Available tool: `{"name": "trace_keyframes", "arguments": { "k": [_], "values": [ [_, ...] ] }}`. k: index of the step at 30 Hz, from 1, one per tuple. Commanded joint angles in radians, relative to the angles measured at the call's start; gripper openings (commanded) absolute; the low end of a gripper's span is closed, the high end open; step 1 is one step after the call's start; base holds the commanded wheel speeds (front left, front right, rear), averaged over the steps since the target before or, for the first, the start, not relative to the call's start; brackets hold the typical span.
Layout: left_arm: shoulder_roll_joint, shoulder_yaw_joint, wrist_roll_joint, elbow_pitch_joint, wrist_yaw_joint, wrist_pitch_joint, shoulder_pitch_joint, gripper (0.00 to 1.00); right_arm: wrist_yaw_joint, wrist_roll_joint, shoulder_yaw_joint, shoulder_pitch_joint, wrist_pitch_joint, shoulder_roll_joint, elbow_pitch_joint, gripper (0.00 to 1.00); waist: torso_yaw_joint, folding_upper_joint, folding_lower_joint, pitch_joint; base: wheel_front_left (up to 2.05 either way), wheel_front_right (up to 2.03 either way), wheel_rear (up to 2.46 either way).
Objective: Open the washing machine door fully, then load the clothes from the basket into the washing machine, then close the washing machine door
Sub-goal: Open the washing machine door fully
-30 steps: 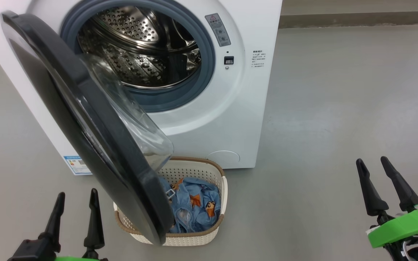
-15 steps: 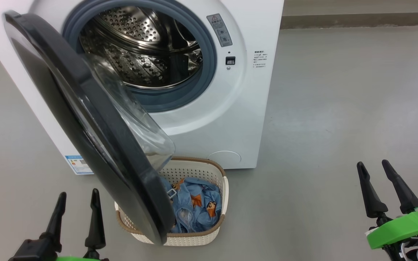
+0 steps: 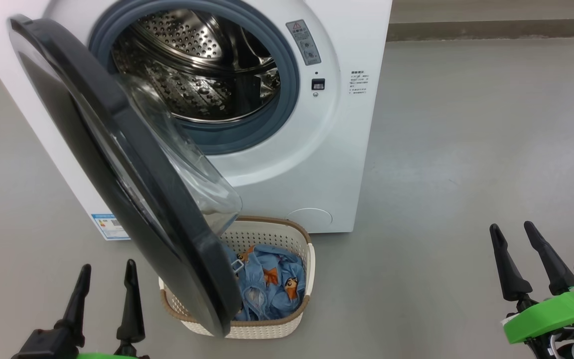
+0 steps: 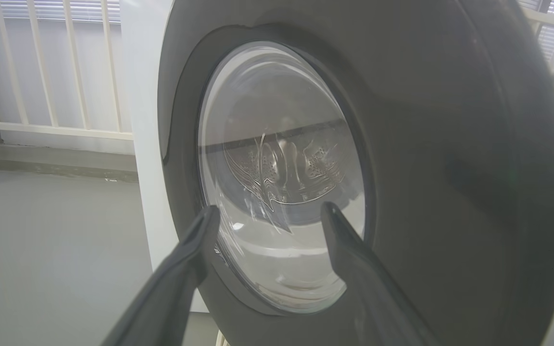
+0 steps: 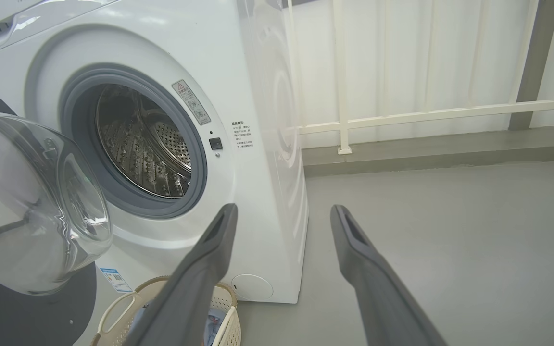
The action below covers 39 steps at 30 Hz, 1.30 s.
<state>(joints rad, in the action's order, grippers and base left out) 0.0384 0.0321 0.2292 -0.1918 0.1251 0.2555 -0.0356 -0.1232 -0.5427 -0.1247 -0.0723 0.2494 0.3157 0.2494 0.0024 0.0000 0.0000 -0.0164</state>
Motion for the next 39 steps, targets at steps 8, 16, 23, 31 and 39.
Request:
{"name": "trace_keyframes", "arguments": {
  "k": [8, 16, 23, 31, 39],
  "values": [
    [0.012, 0.027, -0.002, 0.020, 0.000, 0.006, -0.020, 1.00, -0.008, 0.017, -0.014, -0.012, 0.012, 0.014, -0.020, 1.00, -0.001, 0.0000, 0.0000, 0.002, 0.00, 0.00, 0.00],
    [0.012, 0.024, 0.007, 0.029, 0.002, 0.006, -0.026, 0.04, -0.008, 0.016, -0.007, -0.008, 0.012, 0.006, -0.021, 1.00, 0.002, 0.0000, 0.0000, 0.003, 0.00, 0.00, 0.00],
    [0.012, 0.019, 0.017, 0.093, 0.003, 0.006, -0.028, 0.00, -0.008, 0.012, -0.003, -0.008, 0.012, 0.000, -0.022, 1.00, 0.006, 0.0000, 0.0000, 0.007, 0.00, 0.00, 0.00],
    [0.012, -0.016, 0.028, 0.250, -0.005, 0.006, -0.031, 0.00, -0.008, 0.005, 0.002, -0.005, 0.012, 0.000, -0.018, 1.00, 0.022, 0.0000, 0.0000, 0.009, 0.00, 0.00, 0.00],
    [0.012, -0.143, 0.023, 0.465, -0.004, 0.006, -0.032, 0.00, -0.008, 0.004, -0.008, -0.007, 0.012, -0.010, -0.017, 1.00, 0.029, 0.0000, 0.0000, 0.005, 0.00, 0.00, 0.00]
  ]
}}
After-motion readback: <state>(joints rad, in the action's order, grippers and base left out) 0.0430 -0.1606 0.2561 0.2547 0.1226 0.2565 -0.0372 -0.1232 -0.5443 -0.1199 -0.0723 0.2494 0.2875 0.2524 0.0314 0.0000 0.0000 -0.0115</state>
